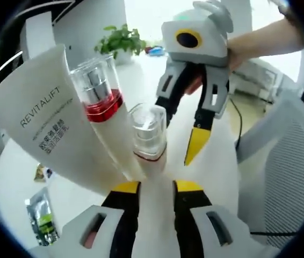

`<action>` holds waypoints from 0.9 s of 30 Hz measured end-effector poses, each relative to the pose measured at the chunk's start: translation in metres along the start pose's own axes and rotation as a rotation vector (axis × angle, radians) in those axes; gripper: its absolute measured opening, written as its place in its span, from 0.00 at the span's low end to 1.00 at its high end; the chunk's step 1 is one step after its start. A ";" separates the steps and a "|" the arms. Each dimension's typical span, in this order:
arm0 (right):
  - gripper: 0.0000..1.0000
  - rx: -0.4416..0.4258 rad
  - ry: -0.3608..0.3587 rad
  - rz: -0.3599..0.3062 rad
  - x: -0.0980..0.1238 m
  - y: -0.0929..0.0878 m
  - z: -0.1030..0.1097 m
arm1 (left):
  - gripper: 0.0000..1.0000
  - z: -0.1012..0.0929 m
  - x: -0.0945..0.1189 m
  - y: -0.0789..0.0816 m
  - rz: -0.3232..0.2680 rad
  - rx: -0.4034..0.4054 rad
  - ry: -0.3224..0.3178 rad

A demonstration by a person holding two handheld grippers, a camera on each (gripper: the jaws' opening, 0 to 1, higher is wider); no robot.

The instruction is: Arrange the skincare products in the storage area until every visible bottle or jar stands upright without overlapping.

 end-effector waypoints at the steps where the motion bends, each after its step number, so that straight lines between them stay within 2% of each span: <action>1: 0.32 -0.004 -0.003 0.001 0.000 0.000 0.002 | 0.21 0.000 0.002 -0.001 0.000 0.008 -0.001; 4: 0.34 -0.036 -0.018 0.007 0.002 -0.002 0.007 | 0.23 -0.002 0.007 -0.003 -0.005 0.037 0.004; 9: 0.37 -0.112 -0.044 -0.037 0.008 0.001 0.013 | 0.28 -0.004 0.018 -0.006 -0.025 0.123 0.018; 19: 0.51 -0.159 -0.091 -0.061 0.012 0.005 0.027 | 0.35 0.002 0.040 -0.023 -0.067 0.291 0.075; 27: 0.62 -0.184 -0.101 -0.051 0.015 -0.001 0.038 | 0.45 0.003 0.064 -0.037 -0.102 0.411 0.146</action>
Point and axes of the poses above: the point that each gripper's makers call its tool centre point, and the gripper's own axes: x roughly backward along the fingers, z roughly to its left, y roughly out of its top, the point moved 5 cm from there along x, roughly backward along the fingers, and after that the axes turned 10 degrees about -x, right-handed, at the moved point
